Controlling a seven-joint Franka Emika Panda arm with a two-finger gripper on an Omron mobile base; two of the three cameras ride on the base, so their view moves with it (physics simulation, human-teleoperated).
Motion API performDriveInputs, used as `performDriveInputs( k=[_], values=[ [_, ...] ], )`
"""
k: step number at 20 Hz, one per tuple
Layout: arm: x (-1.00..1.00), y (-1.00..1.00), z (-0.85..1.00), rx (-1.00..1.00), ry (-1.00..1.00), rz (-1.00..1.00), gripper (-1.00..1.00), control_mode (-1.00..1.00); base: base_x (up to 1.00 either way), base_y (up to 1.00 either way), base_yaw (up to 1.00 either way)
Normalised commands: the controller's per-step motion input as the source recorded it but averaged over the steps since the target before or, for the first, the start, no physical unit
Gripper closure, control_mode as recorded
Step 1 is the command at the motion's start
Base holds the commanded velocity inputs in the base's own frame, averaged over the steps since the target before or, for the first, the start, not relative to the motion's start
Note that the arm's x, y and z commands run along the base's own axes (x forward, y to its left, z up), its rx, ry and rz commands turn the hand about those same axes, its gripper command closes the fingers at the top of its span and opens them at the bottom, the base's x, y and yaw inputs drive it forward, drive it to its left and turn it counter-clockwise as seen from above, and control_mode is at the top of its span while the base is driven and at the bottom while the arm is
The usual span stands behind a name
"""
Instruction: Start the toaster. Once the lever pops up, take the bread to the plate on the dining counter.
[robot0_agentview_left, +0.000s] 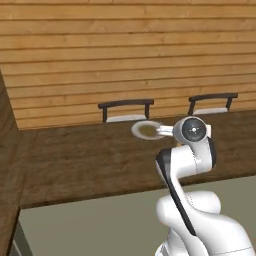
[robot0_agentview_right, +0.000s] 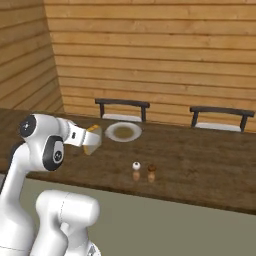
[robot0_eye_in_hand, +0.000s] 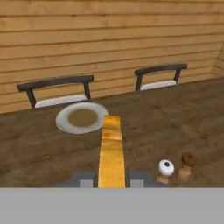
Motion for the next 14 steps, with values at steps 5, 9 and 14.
performDriveInputs(
  k=[5,9,14],
  values=[
    [0.15,-0.02,-0.04,0.0,-0.02,-0.01,1.0,-1.0,0.63,-0.09,-0.05],
    [0.6,-0.13,-0.07,0.0,-0.03,-0.07,1.0,-1.0,0.0,0.0,0.0],
    [0.84,-0.02,0.0,-0.01,0.07,-0.11,1.0,-1.0,0.0,0.0,0.0]
  ],
)
